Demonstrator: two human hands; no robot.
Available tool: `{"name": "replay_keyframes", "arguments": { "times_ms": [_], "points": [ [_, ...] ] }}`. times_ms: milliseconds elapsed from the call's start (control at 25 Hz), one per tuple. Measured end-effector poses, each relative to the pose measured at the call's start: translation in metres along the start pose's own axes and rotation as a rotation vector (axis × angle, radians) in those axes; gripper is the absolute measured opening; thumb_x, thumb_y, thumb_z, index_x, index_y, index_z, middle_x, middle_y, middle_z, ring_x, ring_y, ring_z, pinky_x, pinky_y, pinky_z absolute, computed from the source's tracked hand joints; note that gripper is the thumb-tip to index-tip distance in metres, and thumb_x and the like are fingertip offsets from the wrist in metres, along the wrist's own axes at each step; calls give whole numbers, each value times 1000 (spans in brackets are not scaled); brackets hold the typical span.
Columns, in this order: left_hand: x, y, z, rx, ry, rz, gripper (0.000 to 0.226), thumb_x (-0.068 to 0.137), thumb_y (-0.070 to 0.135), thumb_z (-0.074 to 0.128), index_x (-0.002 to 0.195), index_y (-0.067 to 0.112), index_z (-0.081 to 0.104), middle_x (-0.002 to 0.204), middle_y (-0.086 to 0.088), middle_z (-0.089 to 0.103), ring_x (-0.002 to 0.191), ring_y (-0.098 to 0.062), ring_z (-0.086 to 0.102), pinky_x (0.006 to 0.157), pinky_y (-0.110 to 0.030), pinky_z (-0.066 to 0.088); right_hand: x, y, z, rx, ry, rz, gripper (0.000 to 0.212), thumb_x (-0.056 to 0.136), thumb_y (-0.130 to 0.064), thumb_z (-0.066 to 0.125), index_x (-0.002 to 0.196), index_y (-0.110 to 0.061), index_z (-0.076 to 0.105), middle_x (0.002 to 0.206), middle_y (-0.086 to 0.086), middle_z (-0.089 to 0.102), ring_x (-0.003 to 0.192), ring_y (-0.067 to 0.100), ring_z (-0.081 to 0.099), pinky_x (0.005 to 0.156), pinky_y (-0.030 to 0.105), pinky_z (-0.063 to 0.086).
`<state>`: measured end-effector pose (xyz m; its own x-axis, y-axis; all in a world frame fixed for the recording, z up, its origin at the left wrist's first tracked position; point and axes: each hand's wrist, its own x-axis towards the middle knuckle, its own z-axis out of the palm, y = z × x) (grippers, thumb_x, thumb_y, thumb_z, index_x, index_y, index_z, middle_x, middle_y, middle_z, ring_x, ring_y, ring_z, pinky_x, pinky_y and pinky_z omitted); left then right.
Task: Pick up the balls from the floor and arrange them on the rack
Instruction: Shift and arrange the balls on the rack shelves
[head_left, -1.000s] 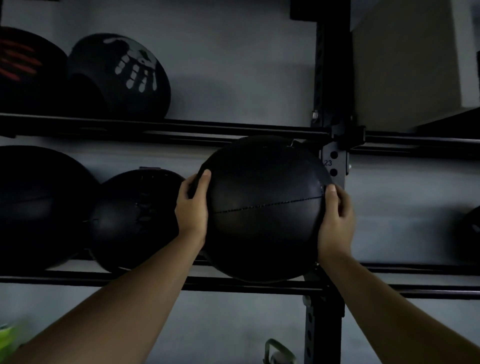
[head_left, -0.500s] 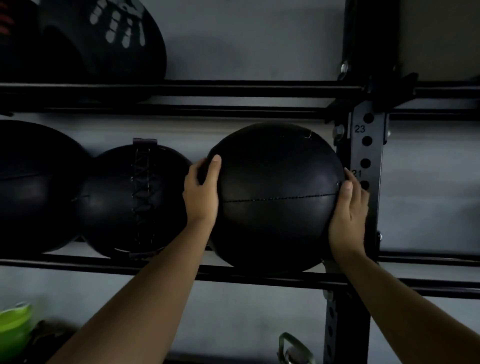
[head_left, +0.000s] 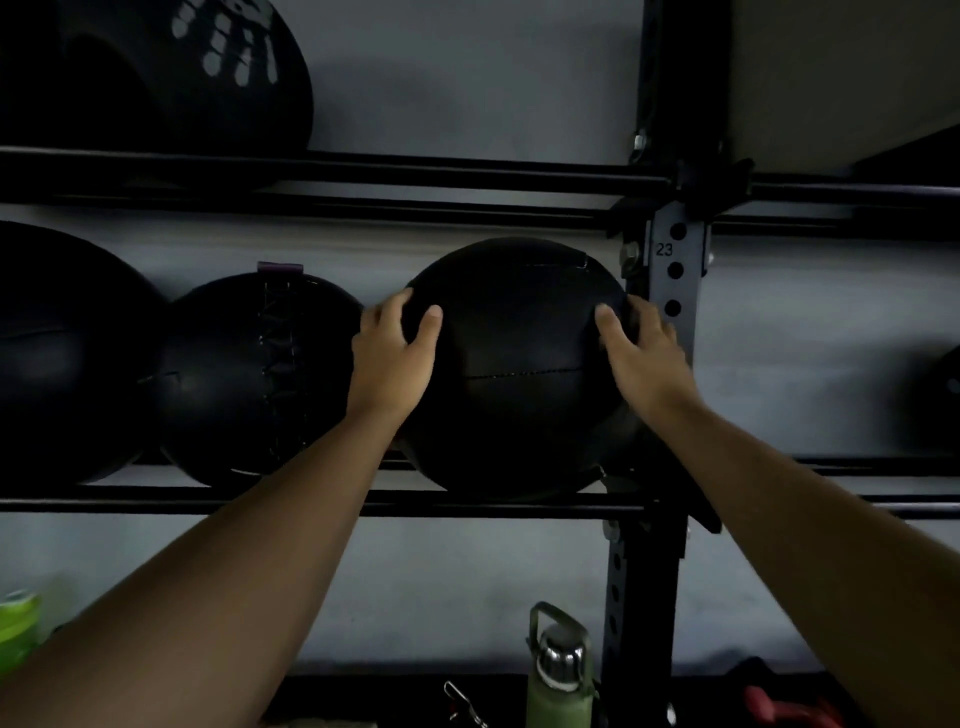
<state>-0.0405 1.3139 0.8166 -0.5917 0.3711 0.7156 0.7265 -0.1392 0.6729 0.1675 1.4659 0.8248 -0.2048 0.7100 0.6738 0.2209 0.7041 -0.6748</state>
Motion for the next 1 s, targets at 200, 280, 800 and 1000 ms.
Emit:
{"name": "replay_keyframes", "arguments": {
  "times_ms": [200, 280, 800, 1000],
  "points": [
    [-30, 40, -12, 222, -151, 449, 38, 99, 33, 65, 135, 21, 69, 144, -1, 61, 139, -26, 53, 116, -41, 39, -42, -27, -55, -305, 32, -23, 50, 100, -56, 54, 138, -24, 62, 132, 8, 71, 120, 35, 66, 87, 37, 48],
    [-59, 61, 3, 200, -230, 532, 32, 96, 31, 67, 126, 21, 73, 136, 0, 67, 131, -26, 60, 112, -39, 35, -76, -26, -86, -492, 2, -12, 45, 98, -53, 56, 137, -31, 62, 134, 6, 70, 117, 33, 67, 85, 38, 49],
    [-433, 234, 90, -11, -1328, 843, 22, 96, 27, 64, 113, 23, 77, 120, -1, 78, 113, -25, 70, 89, -32, 50, -477, -12, -363, -1088, 8, 683, 26, 97, -31, 55, 105, -20, 77, 114, 18, 79, 104, 44, 74, 77, 41, 53],
    [-653, 287, 32, 57, -1797, 991, 20, 102, 42, 61, 114, 30, 72, 114, 5, 69, 103, -20, 66, 93, -38, 53, -710, -46, -442, -1031, 11, 1113, 24, 95, -29, 53, 94, -16, 74, 112, 17, 76, 107, 42, 70, 76, 35, 51]
  ]
}}
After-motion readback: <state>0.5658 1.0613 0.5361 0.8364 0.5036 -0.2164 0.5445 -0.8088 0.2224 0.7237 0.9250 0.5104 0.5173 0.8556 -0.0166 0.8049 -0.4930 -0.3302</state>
